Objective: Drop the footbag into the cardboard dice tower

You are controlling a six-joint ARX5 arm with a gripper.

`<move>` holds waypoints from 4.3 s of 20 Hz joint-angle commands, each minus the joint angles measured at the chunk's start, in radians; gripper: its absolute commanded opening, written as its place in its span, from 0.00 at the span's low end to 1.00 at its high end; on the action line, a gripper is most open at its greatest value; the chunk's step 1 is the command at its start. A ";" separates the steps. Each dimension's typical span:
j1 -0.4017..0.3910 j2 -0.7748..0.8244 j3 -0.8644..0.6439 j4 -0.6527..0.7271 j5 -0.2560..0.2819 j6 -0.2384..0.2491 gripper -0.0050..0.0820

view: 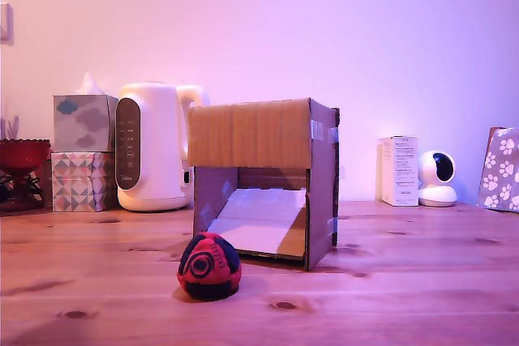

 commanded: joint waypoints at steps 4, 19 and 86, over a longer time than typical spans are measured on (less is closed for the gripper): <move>-0.012 -0.001 0.019 0.045 0.066 -0.088 0.04; -0.288 0.333 0.095 0.272 0.095 -0.099 0.04; -0.647 1.204 0.582 0.332 -0.020 0.173 0.18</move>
